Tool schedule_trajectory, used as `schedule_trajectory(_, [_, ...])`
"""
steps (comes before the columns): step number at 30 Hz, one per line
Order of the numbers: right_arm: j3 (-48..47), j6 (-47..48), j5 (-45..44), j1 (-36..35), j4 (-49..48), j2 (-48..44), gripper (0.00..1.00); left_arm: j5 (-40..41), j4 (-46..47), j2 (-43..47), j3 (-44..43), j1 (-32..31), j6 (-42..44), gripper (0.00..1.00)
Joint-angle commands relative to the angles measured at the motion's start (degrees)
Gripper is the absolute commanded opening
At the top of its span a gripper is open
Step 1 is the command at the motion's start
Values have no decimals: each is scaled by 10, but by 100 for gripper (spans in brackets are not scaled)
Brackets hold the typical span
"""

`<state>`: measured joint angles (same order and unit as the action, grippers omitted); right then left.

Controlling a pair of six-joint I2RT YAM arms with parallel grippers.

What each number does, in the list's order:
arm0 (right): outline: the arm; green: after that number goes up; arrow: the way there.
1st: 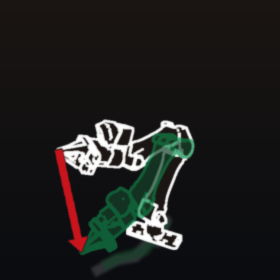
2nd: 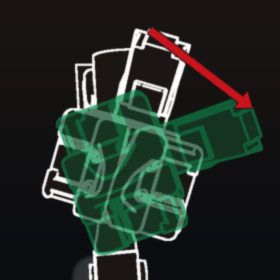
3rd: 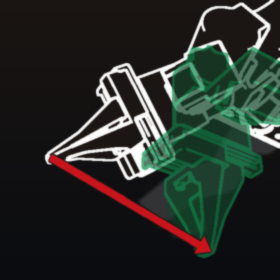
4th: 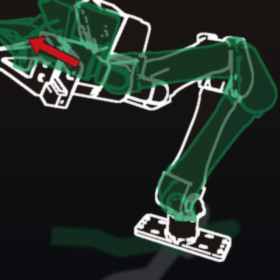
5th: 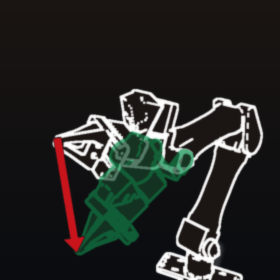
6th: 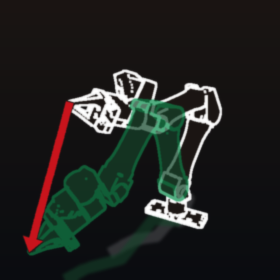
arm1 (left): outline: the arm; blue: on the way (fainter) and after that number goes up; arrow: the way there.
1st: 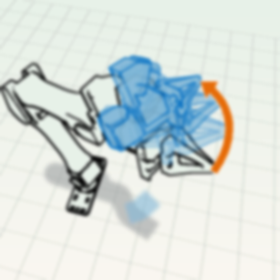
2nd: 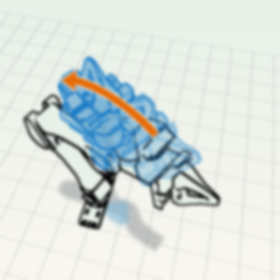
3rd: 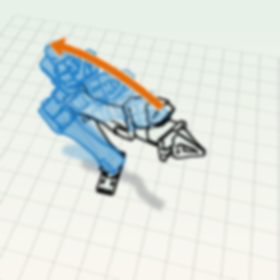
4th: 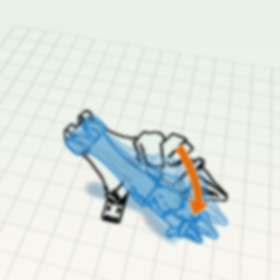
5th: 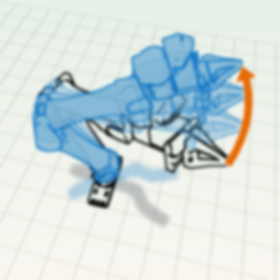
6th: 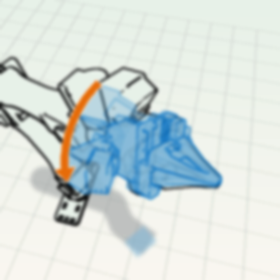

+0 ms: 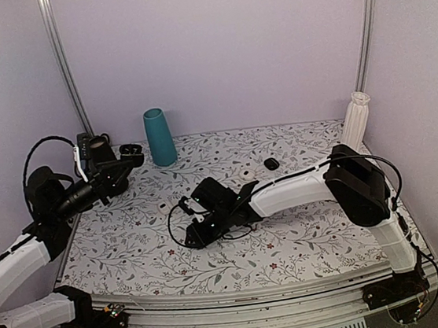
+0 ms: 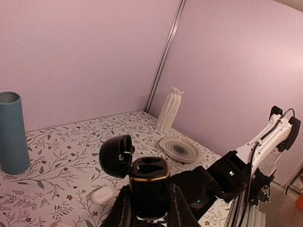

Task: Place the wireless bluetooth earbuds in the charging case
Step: Adjust the left earbud at the center of the board.

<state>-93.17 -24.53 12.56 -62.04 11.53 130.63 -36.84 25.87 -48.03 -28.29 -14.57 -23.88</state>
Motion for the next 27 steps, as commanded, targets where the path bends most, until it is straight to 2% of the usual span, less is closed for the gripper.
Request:
schedule_trajectory(1, [4,-1,15,-4,-28,-14,42,-6,12,-5,3,8,1,0])
schedule_trajectory(11, [13,-6,31,-13,-29,-32,42,-8,13,-7,4,8,2,0])
schedule_trajectory(17, [45,24,14,5,-44,-55,49,-8,14,-7,4,9,1,0])
schedule_trajectory(23, [43,52,74,26,-77,-47,55,-9,15,-7,4,9,1,0])
schedule_trajectory(27, [22,70,125,27,-83,-19,55,-12,16,-9,3,9,1,0])
